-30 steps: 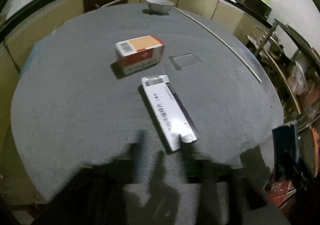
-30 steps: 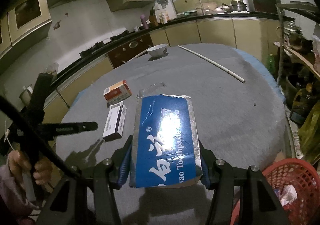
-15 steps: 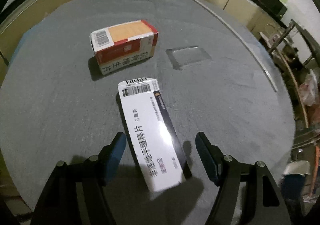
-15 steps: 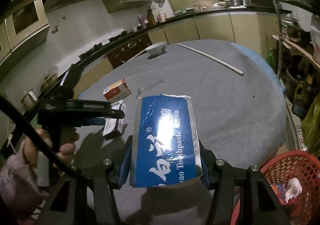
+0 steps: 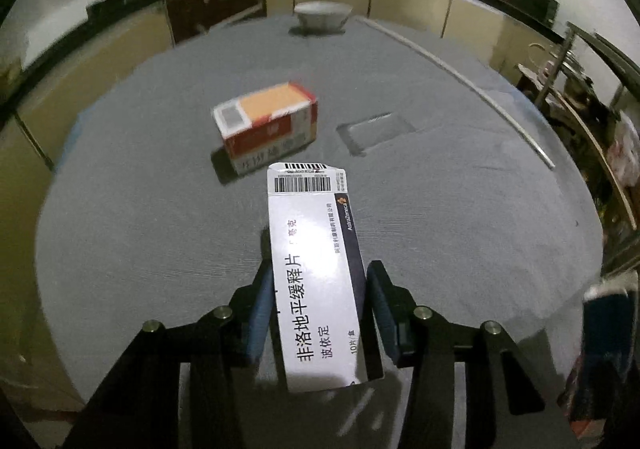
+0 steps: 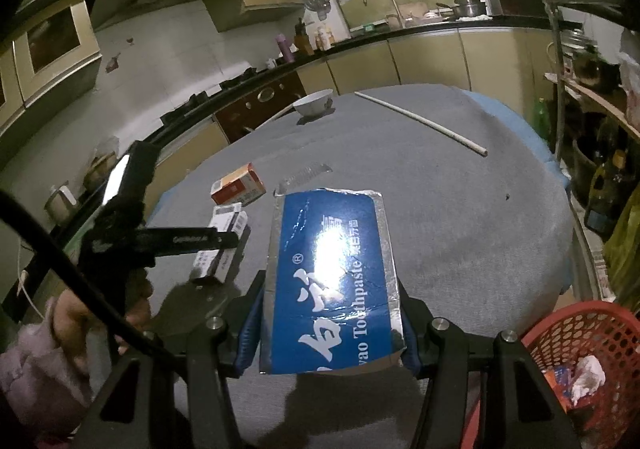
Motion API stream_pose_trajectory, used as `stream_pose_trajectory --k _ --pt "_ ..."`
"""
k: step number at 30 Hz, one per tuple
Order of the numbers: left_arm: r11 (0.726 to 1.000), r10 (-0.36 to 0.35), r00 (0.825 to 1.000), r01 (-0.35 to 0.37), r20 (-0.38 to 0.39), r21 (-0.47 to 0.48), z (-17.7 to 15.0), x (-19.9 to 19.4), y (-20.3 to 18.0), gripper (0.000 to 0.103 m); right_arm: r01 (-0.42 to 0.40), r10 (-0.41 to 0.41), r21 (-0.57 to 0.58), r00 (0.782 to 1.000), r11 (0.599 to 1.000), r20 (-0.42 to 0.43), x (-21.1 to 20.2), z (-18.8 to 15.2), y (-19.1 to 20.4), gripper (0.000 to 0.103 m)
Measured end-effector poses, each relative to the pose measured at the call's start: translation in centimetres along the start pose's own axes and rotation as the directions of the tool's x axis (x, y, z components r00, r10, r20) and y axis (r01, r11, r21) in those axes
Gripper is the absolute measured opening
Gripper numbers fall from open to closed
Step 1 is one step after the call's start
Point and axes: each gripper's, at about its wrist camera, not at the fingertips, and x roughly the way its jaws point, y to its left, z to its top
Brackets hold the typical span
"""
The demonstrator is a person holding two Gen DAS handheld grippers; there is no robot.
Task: Collect trash
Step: 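Carry the white box with the left tool over the basket while the right tool carries the toothpaste box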
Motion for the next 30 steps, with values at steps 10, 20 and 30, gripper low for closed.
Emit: stream_pose_trajectory --k 10,20,30 --pt "0.99 0.029 0.987 -0.05 0.159 0.131 -2.0 -6.4 -2.9 0.048 0.013 -0.013 0.0 0.999 1.0 0.041 -2.7 -0.4 0.3 0.059" --pt "0.978 -0.007 0.981 -0.034 0.192 0.206 -3.6 -9.3 -5.9 0.048 0.022 -0.023 0.019 0.997 1.0 0.078 -5.7 -0.9 -0.6 0.059" --pt "0.965 -0.032 0.976 -0.025 0.214 0.261 -4.9 -11.3 -8.9 0.048 0.042 -0.047 0.052 0.994 0.998 0.101 -8.4 -2.0 -2.0 0.059"
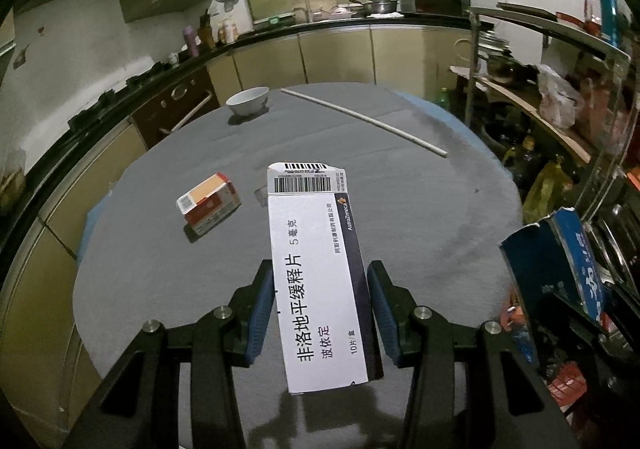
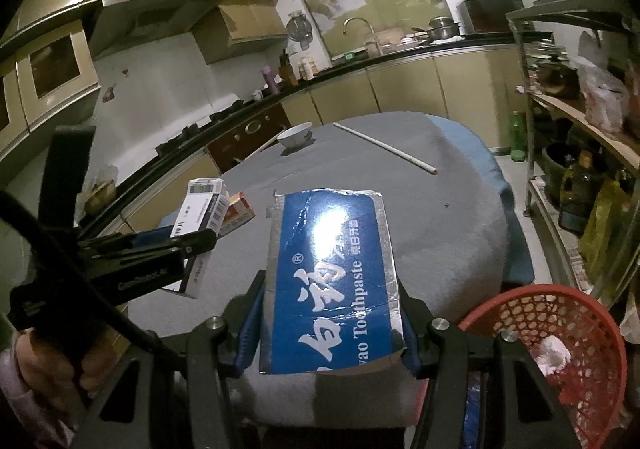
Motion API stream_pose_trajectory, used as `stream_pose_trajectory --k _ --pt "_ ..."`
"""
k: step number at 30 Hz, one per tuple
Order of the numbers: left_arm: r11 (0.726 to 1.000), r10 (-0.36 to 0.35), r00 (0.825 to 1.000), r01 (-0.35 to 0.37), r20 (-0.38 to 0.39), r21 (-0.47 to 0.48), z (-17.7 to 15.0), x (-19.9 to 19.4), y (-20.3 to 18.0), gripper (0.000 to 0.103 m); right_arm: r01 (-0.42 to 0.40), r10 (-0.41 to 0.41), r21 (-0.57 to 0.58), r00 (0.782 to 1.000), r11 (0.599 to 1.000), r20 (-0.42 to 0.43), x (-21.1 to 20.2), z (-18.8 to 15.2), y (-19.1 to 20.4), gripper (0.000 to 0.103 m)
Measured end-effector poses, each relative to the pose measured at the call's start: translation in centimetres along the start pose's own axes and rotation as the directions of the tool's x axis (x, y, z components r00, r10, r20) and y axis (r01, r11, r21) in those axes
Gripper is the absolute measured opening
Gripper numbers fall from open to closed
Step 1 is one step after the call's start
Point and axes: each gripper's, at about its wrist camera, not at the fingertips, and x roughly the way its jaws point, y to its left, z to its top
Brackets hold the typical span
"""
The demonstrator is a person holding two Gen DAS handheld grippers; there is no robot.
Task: Collect trash
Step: 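Carry the white box with the left tool over the basket while the right tool carries the toothpaste box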
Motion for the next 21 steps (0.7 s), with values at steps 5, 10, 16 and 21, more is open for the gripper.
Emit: stream_pose_trajectory --k 5,10,16,21 --pt "0.999 -0.015 1.0 0.015 0.006 0.03 0.0 -0.6 -1.5 0.048 0.012 -0.012 0.023 1.0 1.0 0.018 -1.3 -0.2 -1.0 0.059" --pt "0.998 -0.026 1.0 0.025 0.015 0.06 0.0 -1.2 -2.8 0.048 0.025 -0.027 0.043 0.999 0.999 0.034 -2.4 -0.3 -1.7 0.059" --pt "0.995 -0.041 0.999 0.039 0.021 0.087 0.0 -1.7 -4.0 0.048 0.046 -0.049 0.058 0.998 0.997 0.043 -3.3 -0.7 -2.2 0.059" --pt "0.993 -0.055 0.998 0.052 0.02 0.108 -0.3 -2.0 -4.9 0.048 0.054 -0.058 0.075 0.997 0.996 0.052 -4.0 -0.8 -2.9 0.059"
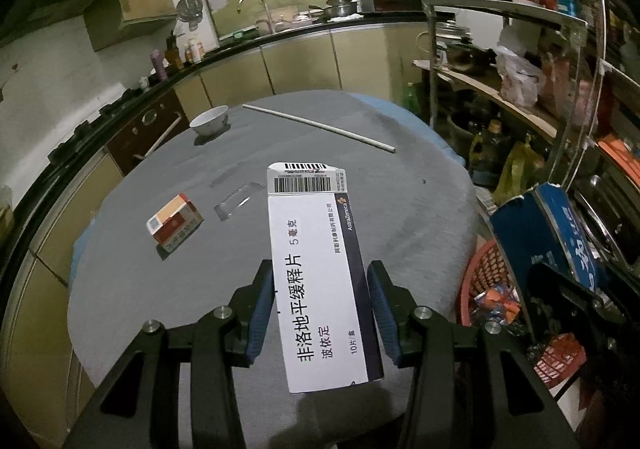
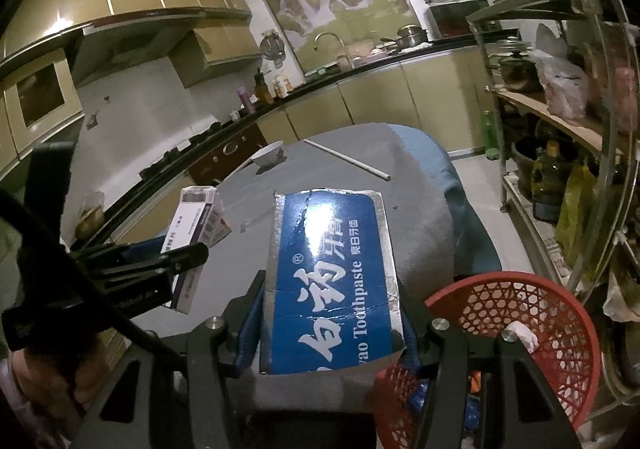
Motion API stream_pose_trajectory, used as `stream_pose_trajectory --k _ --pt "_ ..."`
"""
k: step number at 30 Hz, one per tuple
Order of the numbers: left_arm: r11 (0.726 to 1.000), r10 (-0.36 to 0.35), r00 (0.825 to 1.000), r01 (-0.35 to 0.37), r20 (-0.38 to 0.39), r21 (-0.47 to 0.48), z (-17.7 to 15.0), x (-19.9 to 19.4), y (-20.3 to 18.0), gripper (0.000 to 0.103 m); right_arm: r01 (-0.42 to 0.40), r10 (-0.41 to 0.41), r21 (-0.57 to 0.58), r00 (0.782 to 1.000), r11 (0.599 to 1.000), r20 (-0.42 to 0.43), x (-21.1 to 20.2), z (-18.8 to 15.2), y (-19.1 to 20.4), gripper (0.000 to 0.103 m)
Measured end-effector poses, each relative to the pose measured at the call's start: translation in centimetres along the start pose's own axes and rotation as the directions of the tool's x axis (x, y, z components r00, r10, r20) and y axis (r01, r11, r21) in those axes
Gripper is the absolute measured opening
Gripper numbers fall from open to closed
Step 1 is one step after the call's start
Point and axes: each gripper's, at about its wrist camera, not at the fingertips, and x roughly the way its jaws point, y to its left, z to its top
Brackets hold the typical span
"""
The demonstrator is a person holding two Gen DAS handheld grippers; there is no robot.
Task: Collect trash
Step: 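Carry the white box with the left tool over the basket while the right tool carries the toothpaste box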
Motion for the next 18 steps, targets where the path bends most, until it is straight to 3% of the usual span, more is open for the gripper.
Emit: stream_pose_trajectory --k 18 --pt "0.995 -0.047 0.999 0.048 -0.013 0.083 -0.9 -0.6 -3.4 0.048 0.026 -0.027 0.033 0.999 0.999 0.02 -1.5 -0.2 -1.1 0.059"
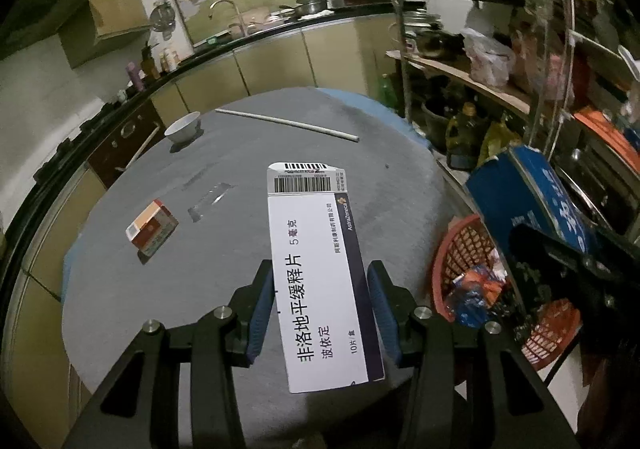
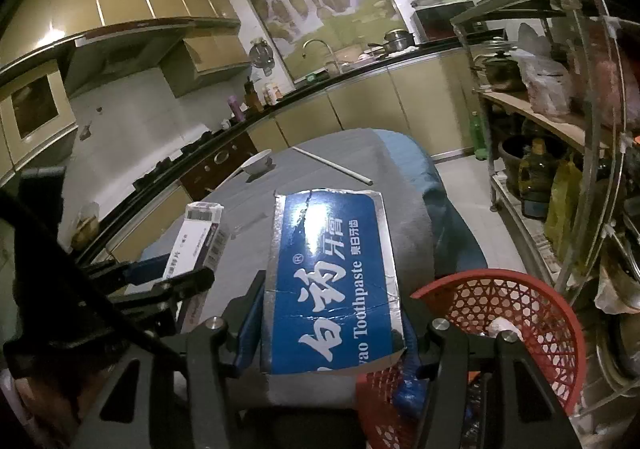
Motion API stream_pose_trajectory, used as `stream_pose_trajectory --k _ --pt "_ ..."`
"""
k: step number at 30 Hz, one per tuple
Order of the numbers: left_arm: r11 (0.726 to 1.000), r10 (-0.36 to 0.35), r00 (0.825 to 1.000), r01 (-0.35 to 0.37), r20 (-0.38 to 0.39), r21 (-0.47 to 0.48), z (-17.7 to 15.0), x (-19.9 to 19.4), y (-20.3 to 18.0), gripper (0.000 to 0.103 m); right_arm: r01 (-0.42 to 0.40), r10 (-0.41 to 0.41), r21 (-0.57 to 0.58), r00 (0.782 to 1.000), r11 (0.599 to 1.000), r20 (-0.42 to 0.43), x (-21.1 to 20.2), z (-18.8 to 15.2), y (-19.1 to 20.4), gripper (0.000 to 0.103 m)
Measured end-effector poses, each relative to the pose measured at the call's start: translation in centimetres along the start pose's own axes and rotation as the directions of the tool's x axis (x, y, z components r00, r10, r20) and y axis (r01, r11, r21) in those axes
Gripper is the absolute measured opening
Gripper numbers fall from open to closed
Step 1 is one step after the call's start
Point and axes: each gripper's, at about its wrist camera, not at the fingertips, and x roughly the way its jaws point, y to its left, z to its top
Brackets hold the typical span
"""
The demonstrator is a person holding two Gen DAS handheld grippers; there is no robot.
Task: Collect trash
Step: 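Carry the white box with the left tool over the basket while the right tool carries the toothpaste box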
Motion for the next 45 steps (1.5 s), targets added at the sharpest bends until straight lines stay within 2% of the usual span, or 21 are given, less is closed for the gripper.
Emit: stream_pose_trajectory --k 23,45 --pt "0.992 -0.09 0.994 0.095 -0.063 0.083 -1.2 0.6 -3.7 0.048 0.055 -0.055 0.062 0.998 0.997 -0.006 -1.3 -1.0 -3.5 0.06" --pt "0.985 -0.095 0.992 0.106 -0.087 0.133 -1.6 0.9 -5.1 0.048 0.131 -0.128 0.122 0.991 0.984 -0.035 -2.6 -2.8 -7.2 0.06"
